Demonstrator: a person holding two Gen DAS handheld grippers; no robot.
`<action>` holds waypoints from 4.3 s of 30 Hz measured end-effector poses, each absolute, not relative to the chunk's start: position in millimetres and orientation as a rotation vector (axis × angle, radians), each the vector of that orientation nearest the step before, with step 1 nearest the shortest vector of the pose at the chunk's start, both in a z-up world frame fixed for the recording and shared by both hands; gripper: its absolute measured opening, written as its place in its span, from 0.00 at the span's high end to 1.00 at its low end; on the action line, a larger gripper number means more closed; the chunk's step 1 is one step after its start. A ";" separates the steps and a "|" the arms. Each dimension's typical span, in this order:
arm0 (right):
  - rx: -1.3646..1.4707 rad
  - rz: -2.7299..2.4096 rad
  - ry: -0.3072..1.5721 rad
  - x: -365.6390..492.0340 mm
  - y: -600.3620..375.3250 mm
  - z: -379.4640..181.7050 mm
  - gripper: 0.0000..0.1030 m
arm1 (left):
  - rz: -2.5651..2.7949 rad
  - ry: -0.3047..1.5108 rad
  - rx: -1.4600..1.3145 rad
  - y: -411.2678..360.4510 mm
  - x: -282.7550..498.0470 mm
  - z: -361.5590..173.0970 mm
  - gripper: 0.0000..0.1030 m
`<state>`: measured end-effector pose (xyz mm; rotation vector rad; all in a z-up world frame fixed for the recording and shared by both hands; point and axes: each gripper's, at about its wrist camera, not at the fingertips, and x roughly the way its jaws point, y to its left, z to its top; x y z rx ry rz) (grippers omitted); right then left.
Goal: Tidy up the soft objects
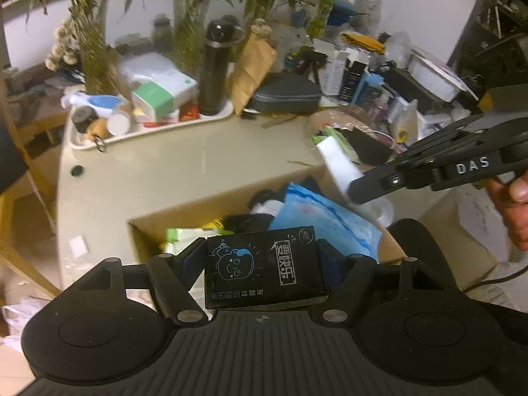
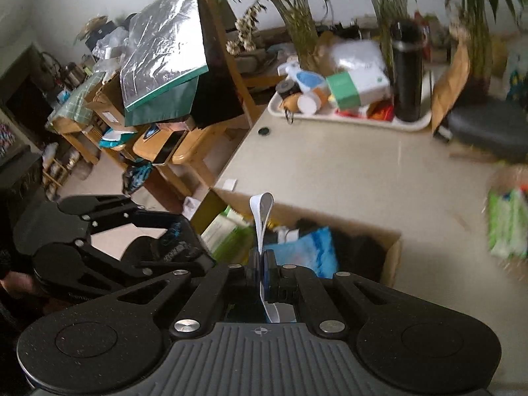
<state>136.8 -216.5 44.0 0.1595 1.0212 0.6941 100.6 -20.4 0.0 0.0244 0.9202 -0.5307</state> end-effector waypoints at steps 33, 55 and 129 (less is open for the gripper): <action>0.051 0.705 0.968 133.2 -171.3 33.4 0.00 | -0.488 0.716 0.124 -5.3 51.4 -4.8 0.16; -0.133 0.349 0.843 27.5 -217.6 -4.4 0.00 | -0.184 0.869 -0.010 23.4 17.5 -23.9 0.00; -0.102 0.264 0.838 6.0 -217.2 -22.4 0.00 | -0.073 0.902 0.104 1.1 -1.9 -35.1 0.00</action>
